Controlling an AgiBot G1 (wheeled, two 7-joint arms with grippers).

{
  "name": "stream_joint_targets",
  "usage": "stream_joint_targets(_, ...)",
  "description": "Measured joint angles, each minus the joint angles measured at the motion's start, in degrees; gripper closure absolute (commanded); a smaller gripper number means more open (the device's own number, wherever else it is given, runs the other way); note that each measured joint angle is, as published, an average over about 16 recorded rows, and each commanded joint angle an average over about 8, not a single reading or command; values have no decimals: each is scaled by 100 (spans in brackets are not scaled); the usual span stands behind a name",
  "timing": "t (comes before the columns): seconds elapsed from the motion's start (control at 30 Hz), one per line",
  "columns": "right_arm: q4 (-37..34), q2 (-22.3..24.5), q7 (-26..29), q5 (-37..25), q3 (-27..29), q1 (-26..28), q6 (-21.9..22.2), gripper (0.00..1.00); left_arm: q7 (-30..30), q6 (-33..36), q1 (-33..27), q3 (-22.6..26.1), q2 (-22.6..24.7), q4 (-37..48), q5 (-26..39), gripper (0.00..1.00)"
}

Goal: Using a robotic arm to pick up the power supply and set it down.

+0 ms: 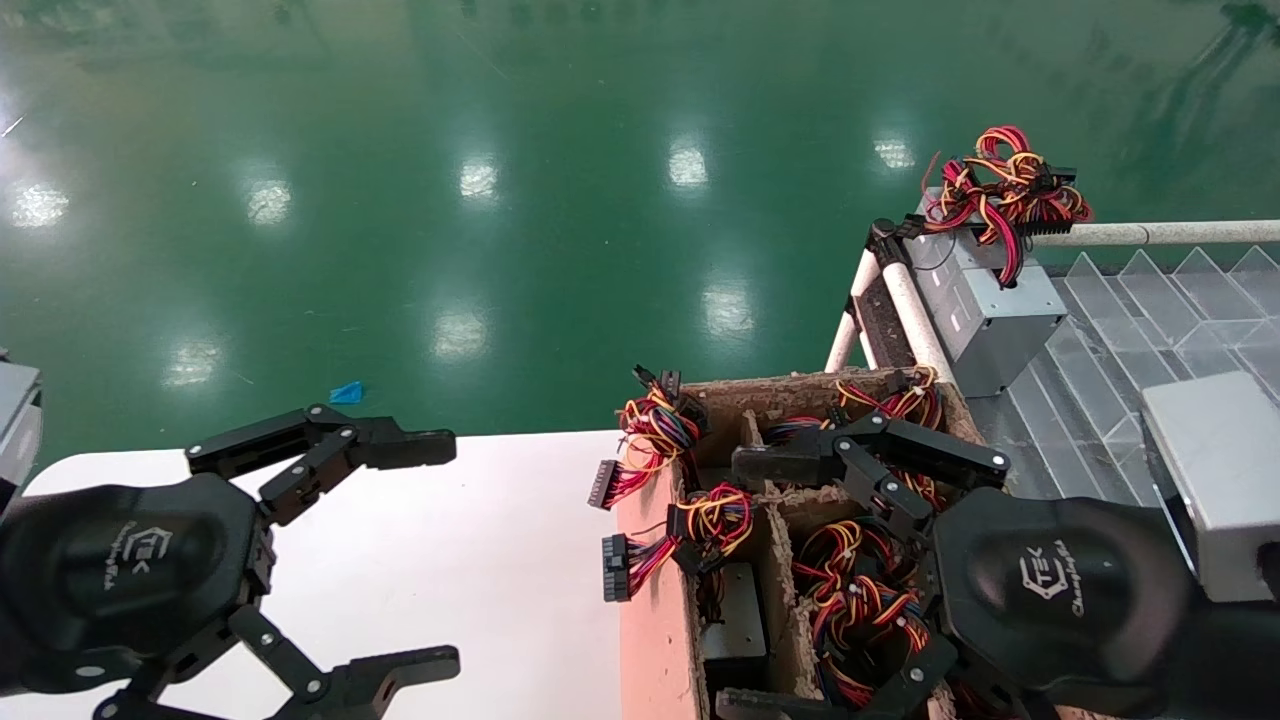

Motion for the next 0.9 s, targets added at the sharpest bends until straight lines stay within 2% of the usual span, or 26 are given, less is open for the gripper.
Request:
stream_joint_targets(0.57,0,0,0,0,0,0,0,0,0,0,0,0,0,0,0,0)
stream_joint_targets(0.6,0,0,0,0,0,0,0,0,0,0,0,0,0,0,0,2)
stream_joint_targets(0.83,-160,10,5,1,33,8,121,0,0,0,0,0,0,0,0,90)
stream_joint_targets(0.87,-181,17,10,-2,32,3,127,0,0,0,0,0,0,0,0,100)
stream_joint_targets(0.9,-208,25,14,-11,32,-4,139,0,0,0,0,0,0,0,0,100)
